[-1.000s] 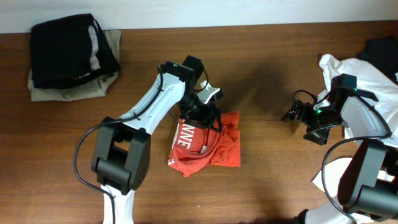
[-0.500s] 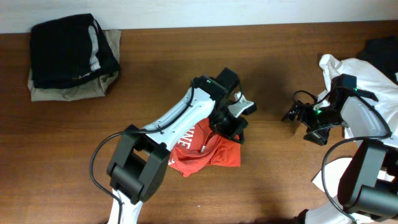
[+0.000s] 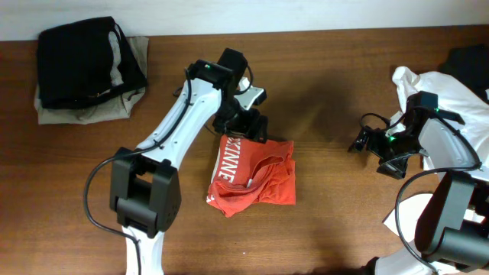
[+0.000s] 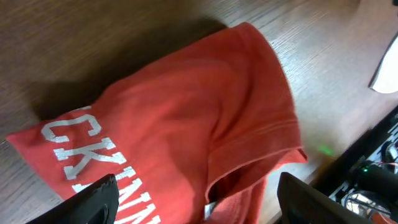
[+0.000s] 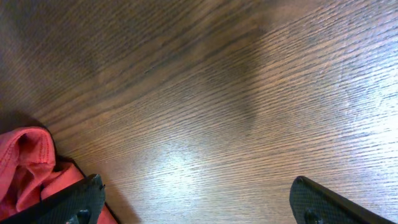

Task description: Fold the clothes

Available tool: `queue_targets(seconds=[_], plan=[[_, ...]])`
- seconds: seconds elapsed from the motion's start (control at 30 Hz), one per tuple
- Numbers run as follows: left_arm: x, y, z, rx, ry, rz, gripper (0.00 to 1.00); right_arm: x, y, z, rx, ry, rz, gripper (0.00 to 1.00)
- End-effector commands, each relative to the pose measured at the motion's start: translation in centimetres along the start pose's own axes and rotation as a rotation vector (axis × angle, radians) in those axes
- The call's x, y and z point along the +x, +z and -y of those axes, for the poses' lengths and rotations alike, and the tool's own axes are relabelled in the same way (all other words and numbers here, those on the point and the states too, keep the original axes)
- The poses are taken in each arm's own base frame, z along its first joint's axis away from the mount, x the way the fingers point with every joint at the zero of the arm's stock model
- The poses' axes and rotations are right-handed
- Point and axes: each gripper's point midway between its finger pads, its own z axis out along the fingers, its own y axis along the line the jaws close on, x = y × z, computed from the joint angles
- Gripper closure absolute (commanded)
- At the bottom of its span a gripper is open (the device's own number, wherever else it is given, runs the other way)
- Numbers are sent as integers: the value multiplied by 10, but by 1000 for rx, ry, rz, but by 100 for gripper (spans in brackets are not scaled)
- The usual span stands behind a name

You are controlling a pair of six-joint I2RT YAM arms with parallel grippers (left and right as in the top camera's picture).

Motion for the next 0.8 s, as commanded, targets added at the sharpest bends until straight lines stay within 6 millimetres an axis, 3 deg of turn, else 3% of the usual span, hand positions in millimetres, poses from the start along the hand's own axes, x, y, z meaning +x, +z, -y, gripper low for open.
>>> queue_targets(seconds=[0.0,0.23,0.33,0.4,0.53,0.63,0.77], plan=[[16,49,28,188,52,-126,32,-5,-7,-2,6,-19,27,1],[38,77,73,228,128,-229,36,-6,-7,-2,5,-20,31,1],[47,85,91,233,168,-258,52,-6,-7,-2,6,-20,30,1],[52,88,106,266,189,-268,52,-6,-7,-2,6,-19,28,1],[52,83,116,286,190,-272,51,-4,-7,-1,7,-17,23,1],[50,82,120,280,183,-269,38,-4,-7,-1,7,-16,21,1],[36,64,131,285,215,-221,35,-4,-7,-1,8,-16,20,1]])
